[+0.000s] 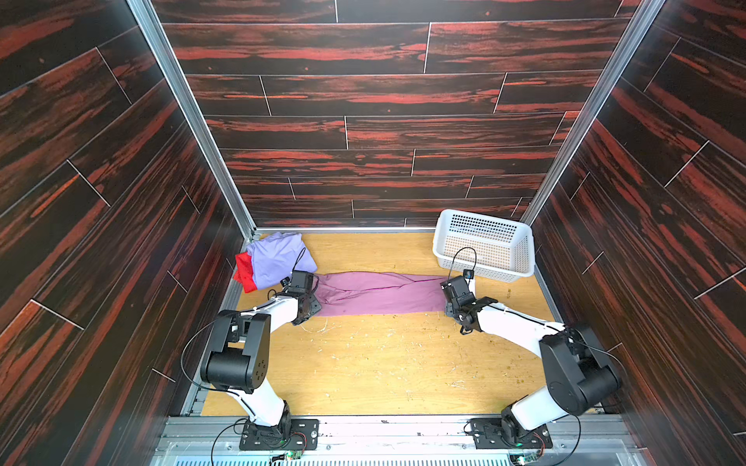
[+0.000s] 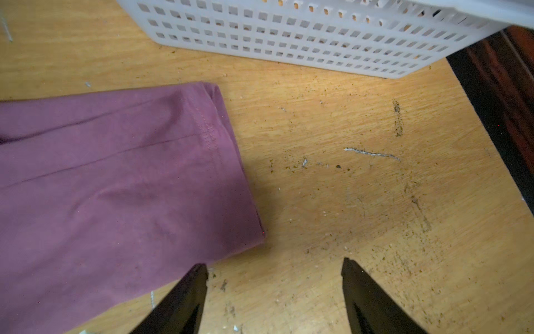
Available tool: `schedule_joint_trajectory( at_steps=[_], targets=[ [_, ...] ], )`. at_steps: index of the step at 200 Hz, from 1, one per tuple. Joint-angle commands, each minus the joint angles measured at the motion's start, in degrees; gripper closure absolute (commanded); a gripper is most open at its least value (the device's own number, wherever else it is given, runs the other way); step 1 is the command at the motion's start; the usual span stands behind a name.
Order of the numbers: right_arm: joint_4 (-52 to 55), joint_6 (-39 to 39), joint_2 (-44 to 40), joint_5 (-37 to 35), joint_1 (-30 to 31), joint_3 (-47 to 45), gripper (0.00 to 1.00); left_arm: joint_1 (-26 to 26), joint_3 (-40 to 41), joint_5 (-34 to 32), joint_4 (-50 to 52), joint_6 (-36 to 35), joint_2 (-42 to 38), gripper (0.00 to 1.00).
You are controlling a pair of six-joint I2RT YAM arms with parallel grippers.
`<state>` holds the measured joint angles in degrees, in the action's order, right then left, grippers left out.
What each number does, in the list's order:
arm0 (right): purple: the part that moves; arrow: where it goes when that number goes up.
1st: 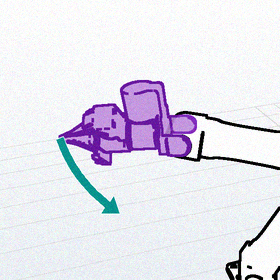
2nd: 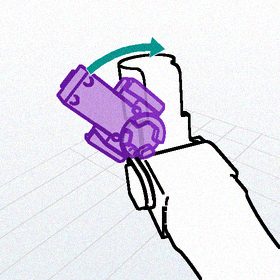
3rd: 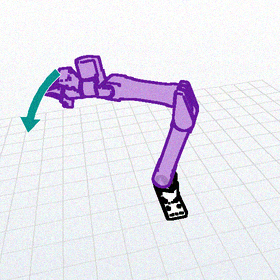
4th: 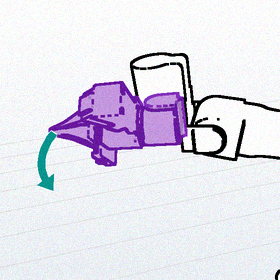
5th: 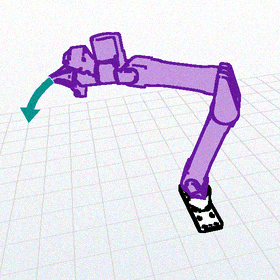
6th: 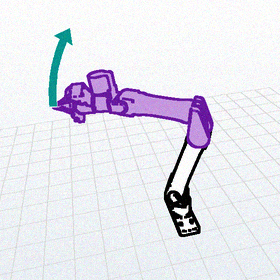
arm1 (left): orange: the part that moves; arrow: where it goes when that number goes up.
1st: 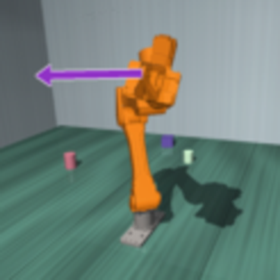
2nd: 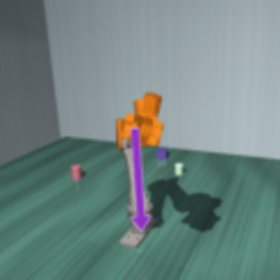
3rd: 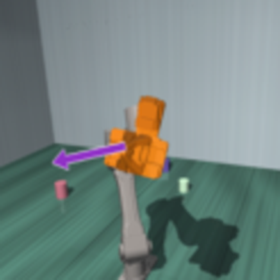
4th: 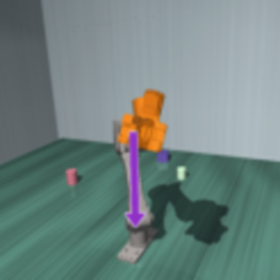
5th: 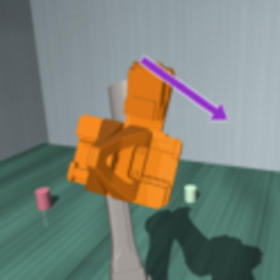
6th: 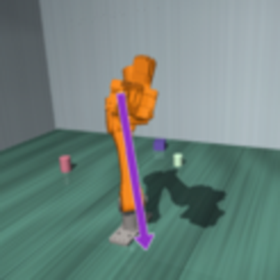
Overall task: Fold and stack t-shirts
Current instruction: Move the T-shirt to the center of the board.
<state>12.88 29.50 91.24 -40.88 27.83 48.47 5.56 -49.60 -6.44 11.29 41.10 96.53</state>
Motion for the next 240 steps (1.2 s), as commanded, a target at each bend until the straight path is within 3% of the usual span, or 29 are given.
schedule_joint_trajectory(
  at_steps=[1,49,57,83,99,110,127,161,178,189,202,240],
  targets=[
    [-2.7,-0.3,4.1,1.3,-0.3,0.6,0.24,-0.6,1.3,1.6,0.7,-0.2,-0.2,0.59],
    [-6.1,-1.7,9.3,2.5,-0.4,1.7,0.28,-0.8,2.2,1.9,1.3,-0.4,-2.2,0.59],
    [-6.3,-2.1,9.5,2.6,-0.4,1.8,0.35,-0.8,2.2,2.1,1.3,-0.4,-2.3,0.6],
    [-6.0,-2.7,9.2,4.2,-0.4,1.5,0.72,-0.9,2.4,2.7,2.4,-1.0,-3.3,0.64],
    [-4.8,-2.6,8.1,6.1,-0.4,0.9,0.87,-0.9,2.5,3.7,4.2,-1.9,-4.6,0.75],
    [-3.6,-2.4,6.7,7.2,-0.2,0.0,0.95,-0.8,3.0,4.4,5.6,-2.3,-6.0,0.81],
    [-1.5,-2.3,4.1,8.2,0.3,-1.4,0.96,-0.8,4.7,5.1,7.7,-2.2,-9.5,0.86],
    [3.2,-1.4,-0.9,7.8,1.7,-3.5,0.96,-0.8,7.3,3.5,12.5,-3.4,-16.4,0.87],
    [4.4,-0.6,-2.6,6.1,1.9,-3.7,0.86,-0.8,7.5,2.4,14.0,-4.2,-17.8,0.87],
    [5.2,-0.2,-3.4,4.5,1.9,-3.4,0.68,-0.9,7.3,2.5,14.9,-4.6,-18.2,0.87],
    [6.0,0.4,-3.9,3.3,1.9,-2.7,0.56,-0.9,7.3,2.9,15.7,-4.6,-18.7,0.87],
    [5.4,0.2,-0.9,2.1,1.9,-0.5,0.39,-0.8,8.6,2.9,17.2,-5.0,-21.4,0.87]
  ],
)
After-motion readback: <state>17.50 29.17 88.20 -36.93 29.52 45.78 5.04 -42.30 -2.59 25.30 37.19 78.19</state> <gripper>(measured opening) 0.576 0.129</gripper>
